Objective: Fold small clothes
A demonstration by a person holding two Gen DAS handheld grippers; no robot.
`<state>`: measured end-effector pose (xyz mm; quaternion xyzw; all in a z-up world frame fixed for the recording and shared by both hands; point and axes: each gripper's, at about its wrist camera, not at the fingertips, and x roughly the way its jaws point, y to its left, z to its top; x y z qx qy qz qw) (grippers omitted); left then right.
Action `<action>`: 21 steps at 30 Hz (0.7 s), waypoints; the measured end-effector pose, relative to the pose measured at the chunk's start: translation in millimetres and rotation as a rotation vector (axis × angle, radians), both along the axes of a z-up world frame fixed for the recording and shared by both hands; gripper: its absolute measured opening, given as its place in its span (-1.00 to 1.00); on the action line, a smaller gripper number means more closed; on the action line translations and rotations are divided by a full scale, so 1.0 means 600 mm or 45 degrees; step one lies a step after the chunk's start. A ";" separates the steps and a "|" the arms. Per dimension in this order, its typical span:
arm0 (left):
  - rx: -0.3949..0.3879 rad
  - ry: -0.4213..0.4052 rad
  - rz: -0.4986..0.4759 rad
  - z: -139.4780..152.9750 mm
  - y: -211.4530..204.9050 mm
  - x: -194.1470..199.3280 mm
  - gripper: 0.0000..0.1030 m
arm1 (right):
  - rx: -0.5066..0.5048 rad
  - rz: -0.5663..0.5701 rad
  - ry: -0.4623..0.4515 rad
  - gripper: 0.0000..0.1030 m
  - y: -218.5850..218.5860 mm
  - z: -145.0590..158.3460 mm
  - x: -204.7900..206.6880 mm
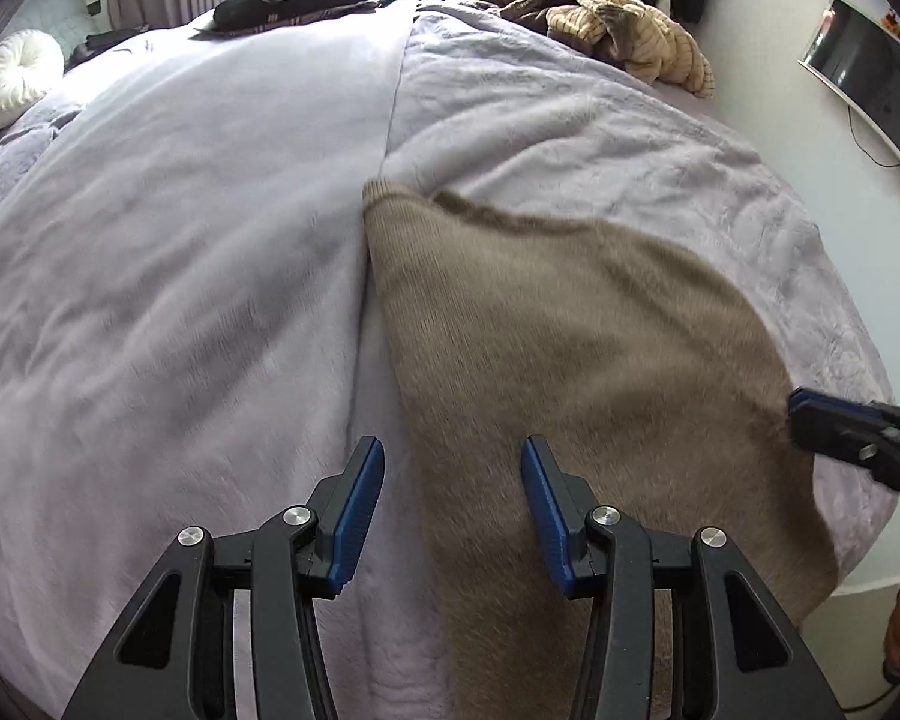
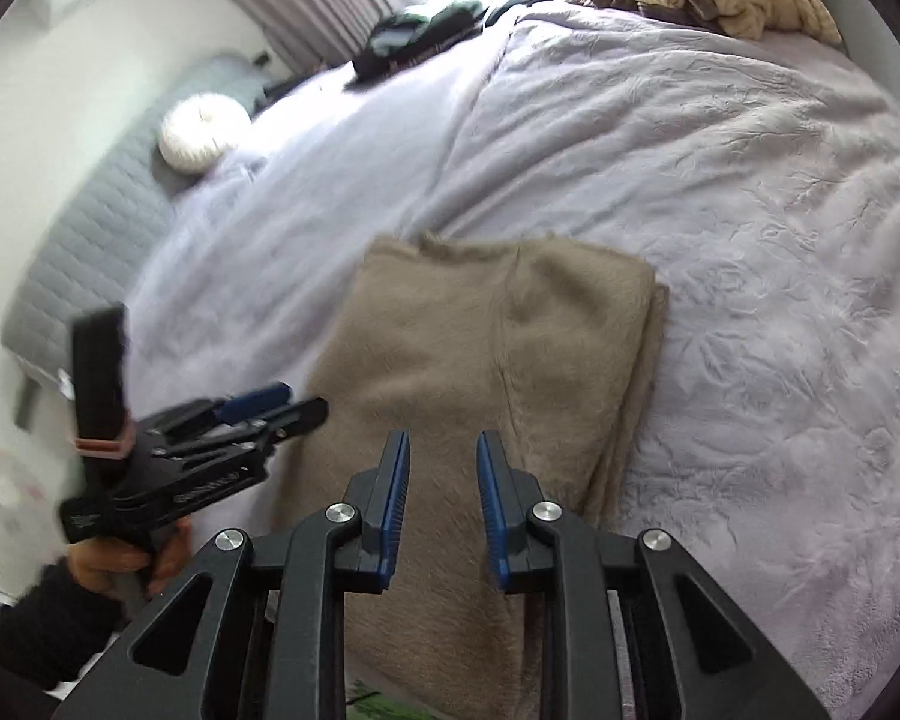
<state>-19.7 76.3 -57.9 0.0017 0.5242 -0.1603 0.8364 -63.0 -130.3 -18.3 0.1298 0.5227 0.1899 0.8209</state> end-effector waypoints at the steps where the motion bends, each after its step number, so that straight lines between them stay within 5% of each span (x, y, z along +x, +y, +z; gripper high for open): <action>1: -0.002 -0.005 0.007 -0.002 0.000 -0.004 -0.02 | -0.021 -0.009 0.015 -0.51 -0.001 -0.011 -0.002; 5: -0.010 -0.019 0.010 -0.005 -0.003 -0.013 -0.02 | -0.078 -0.058 0.047 -0.66 -0.015 -0.053 -0.012; 9: -0.008 -0.023 0.016 -0.006 -0.006 -0.019 -0.01 | 0.024 -0.128 0.090 -0.73 -0.041 -0.078 -0.027; 21: 0.048 -0.024 0.055 0.015 -0.009 -0.035 -0.01 | 0.142 -0.224 0.141 -0.64 -0.071 -0.046 -0.052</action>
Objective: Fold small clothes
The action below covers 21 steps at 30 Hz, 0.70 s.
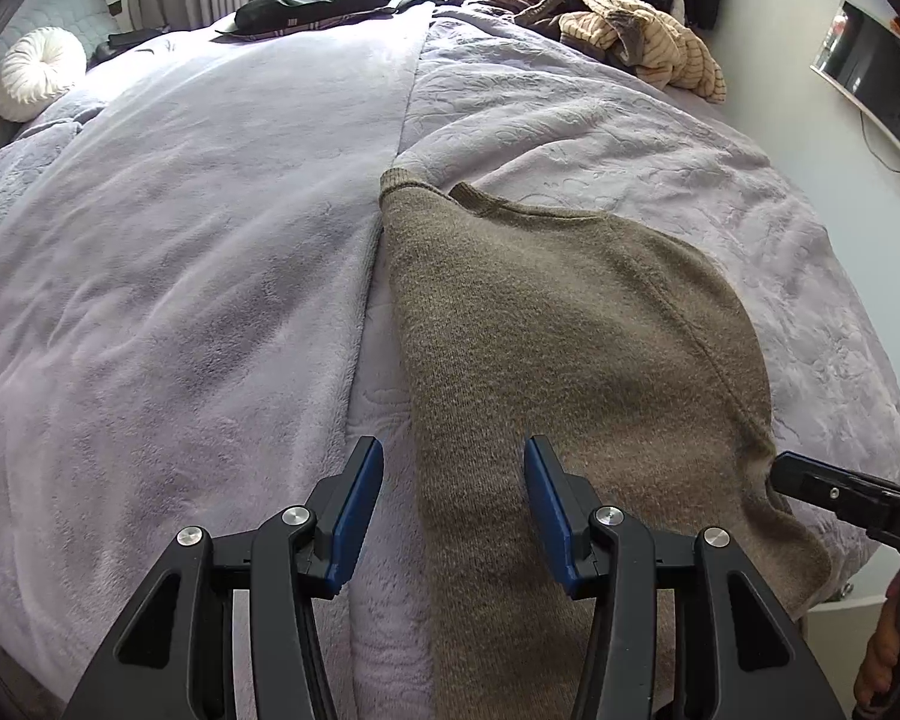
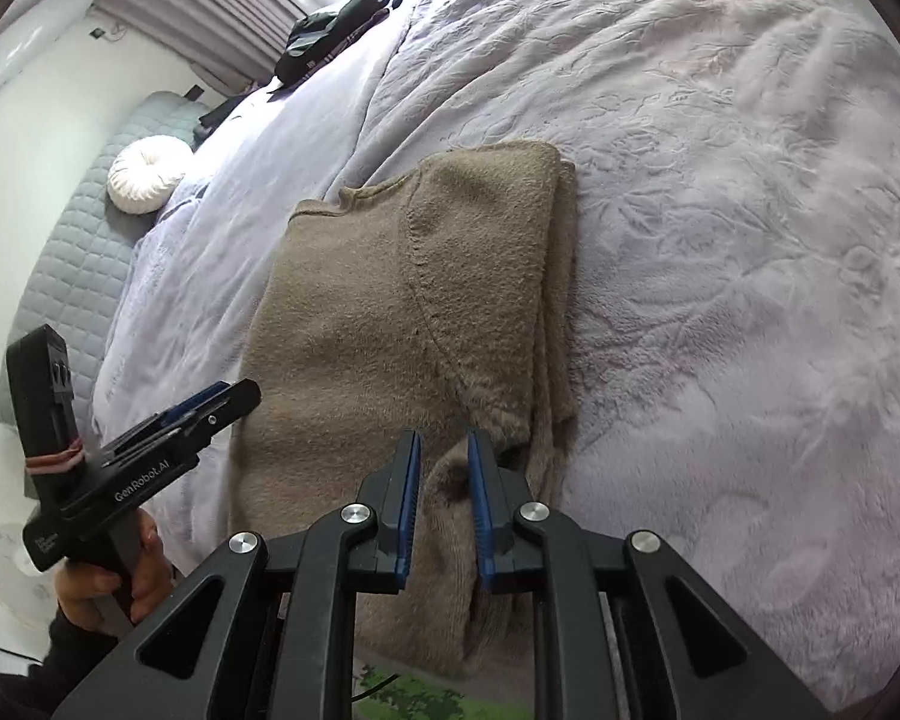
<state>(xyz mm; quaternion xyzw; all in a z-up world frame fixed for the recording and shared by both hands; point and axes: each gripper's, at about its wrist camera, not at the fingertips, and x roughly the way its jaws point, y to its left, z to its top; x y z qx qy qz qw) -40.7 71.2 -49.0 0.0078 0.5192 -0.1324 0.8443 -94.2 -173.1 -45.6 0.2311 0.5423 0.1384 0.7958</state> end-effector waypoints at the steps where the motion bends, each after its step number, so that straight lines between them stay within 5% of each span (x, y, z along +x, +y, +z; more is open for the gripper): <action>1: 0.013 -0.004 0.000 0.003 -0.002 -0.003 -0.01 | -0.007 -0.006 0.007 -0.64 0.000 0.001 0.000; 3: 0.048 -0.015 -0.002 0.008 -0.006 -0.010 -0.01 | -0.017 -0.021 0.018 -0.64 -0.005 0.005 -0.003; 5: 0.083 -0.020 0.003 0.013 -0.009 -0.017 0.38 | -0.042 -0.036 0.027 -0.64 -0.005 0.009 -0.003; 6: 0.091 -0.032 0.011 0.016 -0.009 -0.020 0.74 | -0.056 -0.042 0.031 -0.64 -0.005 0.012 -0.003; 9: 0.120 -0.078 0.009 0.028 -0.013 -0.032 0.75 | -0.093 -0.050 0.032 -0.47 0.001 0.024 -0.002; 12: 0.142 -0.081 0.010 0.036 -0.018 -0.038 0.75 | -0.176 -0.039 0.017 0.33 0.015 0.039 -0.002; 20: 0.116 -0.033 0.057 0.037 -0.014 -0.041 0.75 | -0.320 -0.041 0.000 0.70 0.045 0.065 0.006; 21: 0.119 -0.033 0.059 0.037 -0.013 -0.042 0.75 | -0.329 -0.052 0.013 0.86 0.045 0.063 0.008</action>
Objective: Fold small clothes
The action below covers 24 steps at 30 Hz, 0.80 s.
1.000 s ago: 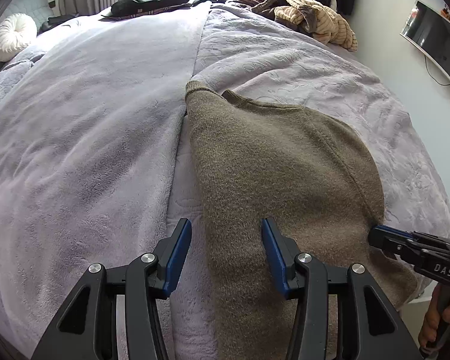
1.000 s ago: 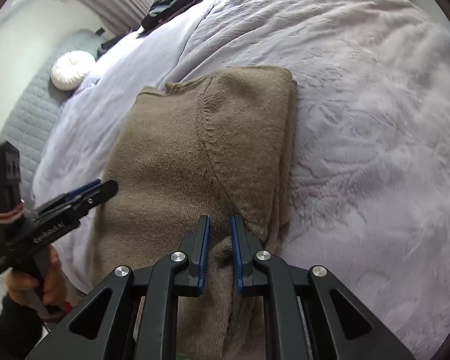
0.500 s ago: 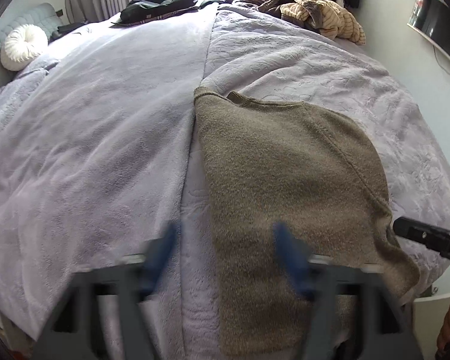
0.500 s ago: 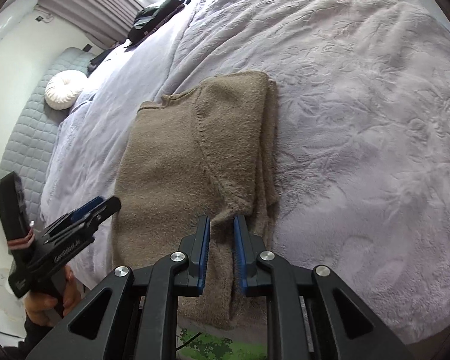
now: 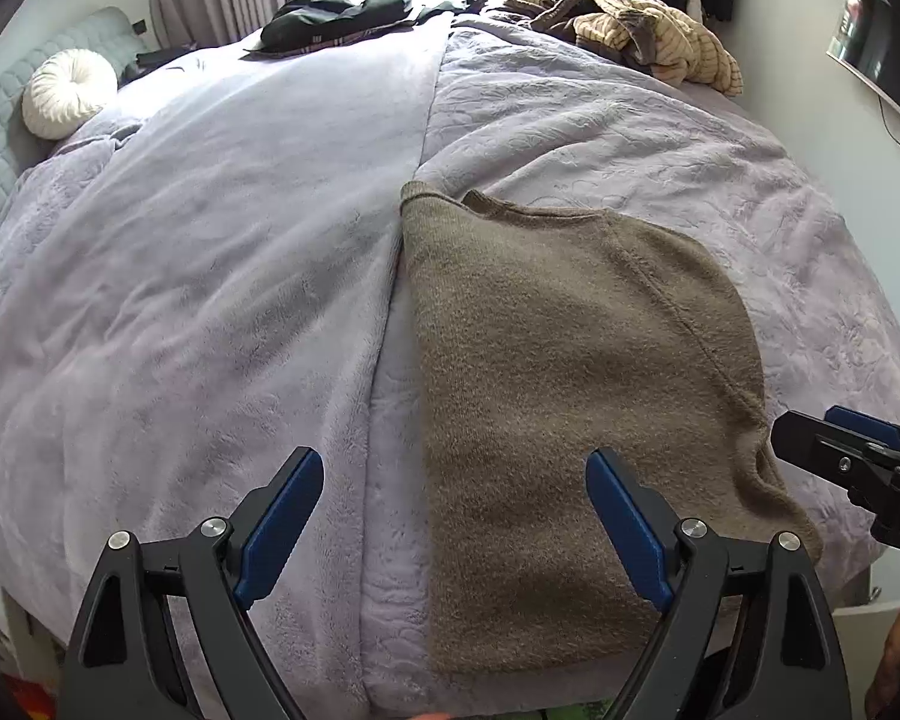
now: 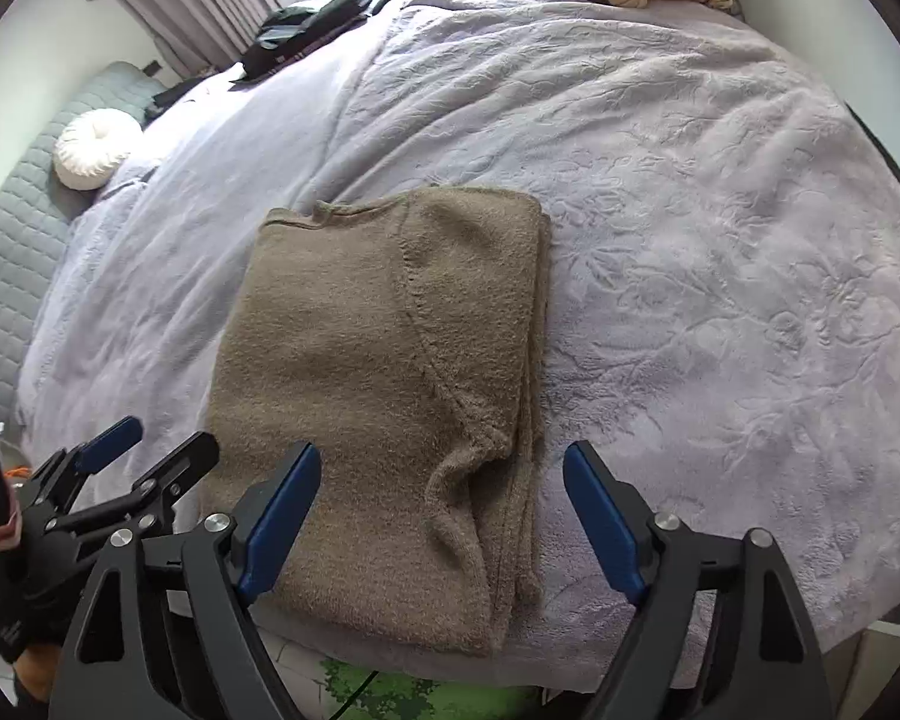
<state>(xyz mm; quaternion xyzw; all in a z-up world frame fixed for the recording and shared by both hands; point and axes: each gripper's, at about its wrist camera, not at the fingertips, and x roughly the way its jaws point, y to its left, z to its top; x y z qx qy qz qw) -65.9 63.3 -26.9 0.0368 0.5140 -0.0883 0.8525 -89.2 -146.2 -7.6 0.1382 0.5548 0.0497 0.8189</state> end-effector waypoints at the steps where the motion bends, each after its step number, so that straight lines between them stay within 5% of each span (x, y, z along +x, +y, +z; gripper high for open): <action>1: 0.004 -0.004 0.001 0.000 0.000 -0.001 0.75 | 0.000 -0.006 0.007 0.99 0.000 -0.001 0.000; 4: 0.019 -0.014 0.014 0.002 0.003 -0.004 1.00 | -0.026 -0.033 0.022 0.99 -0.003 -0.002 0.003; 24: 0.050 0.024 0.070 0.004 0.010 -0.002 1.00 | -0.164 -0.061 0.051 0.99 0.003 0.000 -0.003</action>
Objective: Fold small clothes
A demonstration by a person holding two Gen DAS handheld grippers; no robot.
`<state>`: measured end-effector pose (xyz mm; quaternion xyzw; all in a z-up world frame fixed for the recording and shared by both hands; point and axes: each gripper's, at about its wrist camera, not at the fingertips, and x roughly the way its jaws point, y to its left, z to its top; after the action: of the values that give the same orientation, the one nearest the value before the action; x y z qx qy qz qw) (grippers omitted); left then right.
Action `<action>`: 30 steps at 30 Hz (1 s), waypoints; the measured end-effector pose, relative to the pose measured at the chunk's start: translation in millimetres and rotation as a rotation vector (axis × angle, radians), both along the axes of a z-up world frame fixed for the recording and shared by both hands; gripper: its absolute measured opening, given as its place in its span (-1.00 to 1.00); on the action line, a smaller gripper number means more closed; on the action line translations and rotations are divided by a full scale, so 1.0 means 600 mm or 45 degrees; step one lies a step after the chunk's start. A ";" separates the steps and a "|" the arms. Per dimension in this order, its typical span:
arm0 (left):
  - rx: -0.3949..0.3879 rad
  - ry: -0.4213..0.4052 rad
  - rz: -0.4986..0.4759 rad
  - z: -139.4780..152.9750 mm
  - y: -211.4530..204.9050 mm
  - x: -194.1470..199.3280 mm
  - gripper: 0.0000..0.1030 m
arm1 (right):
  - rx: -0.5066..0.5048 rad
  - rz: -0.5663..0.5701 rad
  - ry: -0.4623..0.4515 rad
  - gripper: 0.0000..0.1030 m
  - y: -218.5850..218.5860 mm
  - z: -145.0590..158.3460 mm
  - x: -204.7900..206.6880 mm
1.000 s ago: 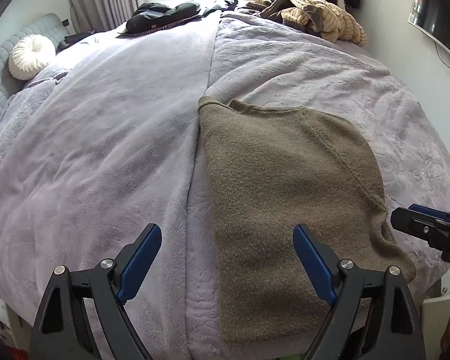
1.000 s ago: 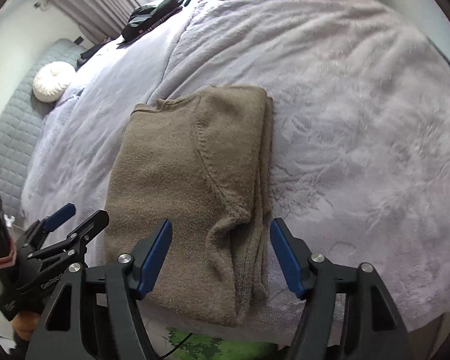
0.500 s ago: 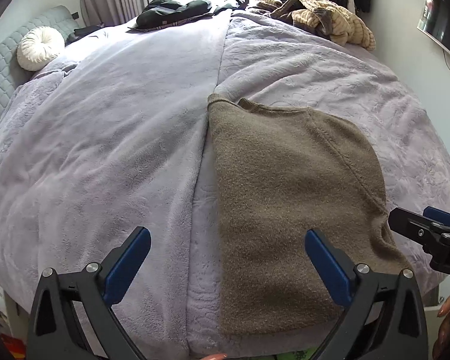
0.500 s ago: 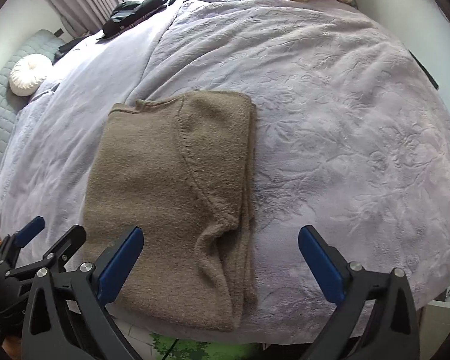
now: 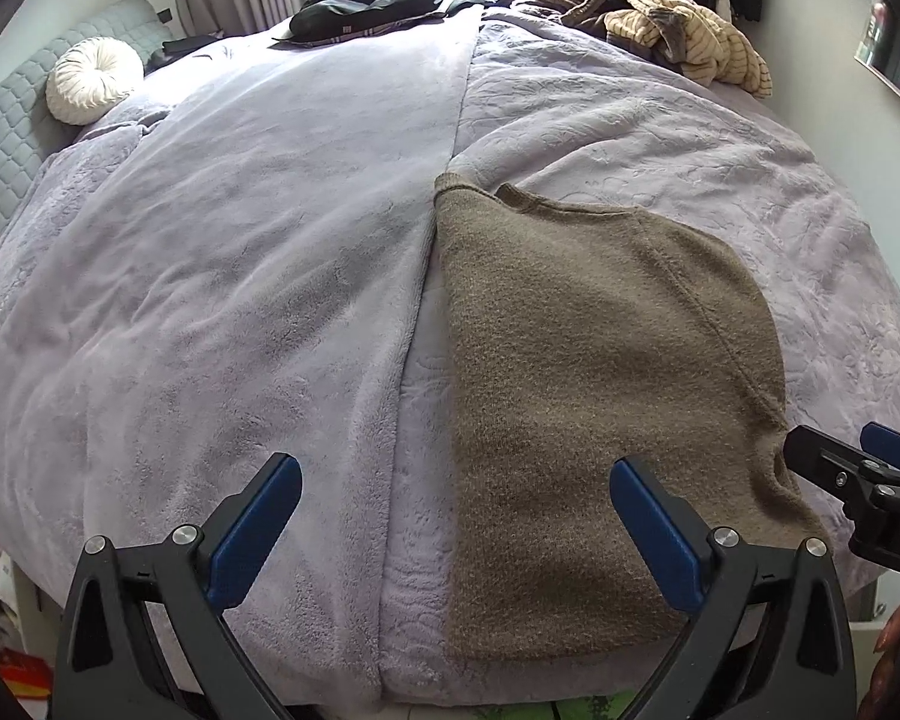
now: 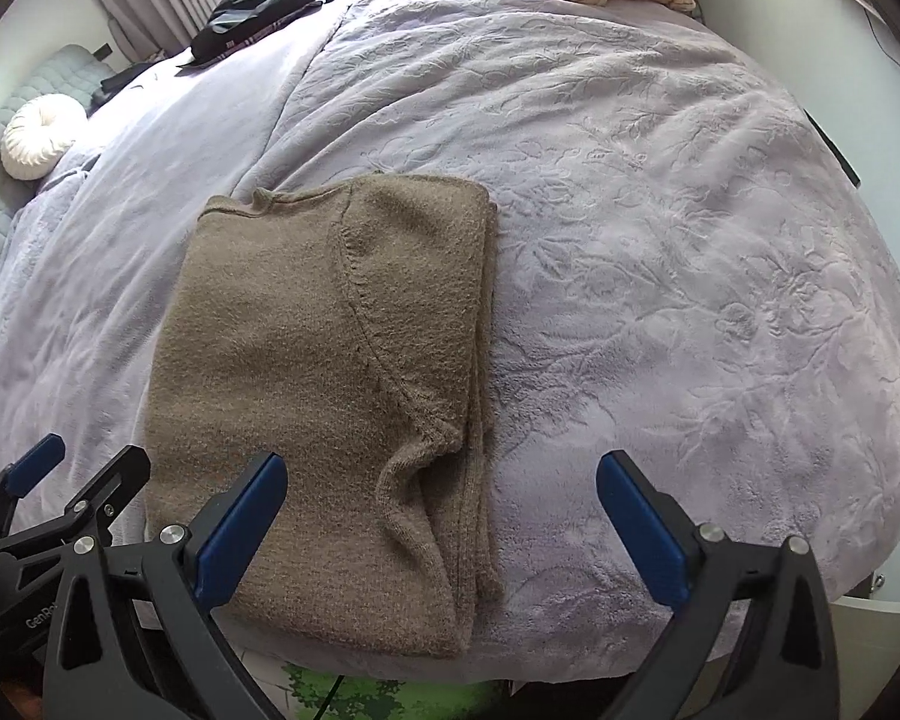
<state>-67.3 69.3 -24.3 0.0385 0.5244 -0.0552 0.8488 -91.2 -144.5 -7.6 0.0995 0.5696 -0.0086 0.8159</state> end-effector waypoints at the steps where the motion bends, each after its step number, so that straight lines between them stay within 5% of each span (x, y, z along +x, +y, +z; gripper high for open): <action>1: -0.001 0.006 0.000 -0.001 0.000 0.000 1.00 | -0.001 0.000 0.001 0.99 0.000 0.000 0.000; 30: 0.020 0.030 -0.019 0.001 -0.010 -0.003 1.00 | -0.013 0.010 0.011 0.99 0.002 -0.001 0.000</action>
<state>-69.4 63.3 -23.8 0.0483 0.5347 -0.0580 0.8417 -91.4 -143.1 -8.3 0.0930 0.5735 -0.0090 0.8139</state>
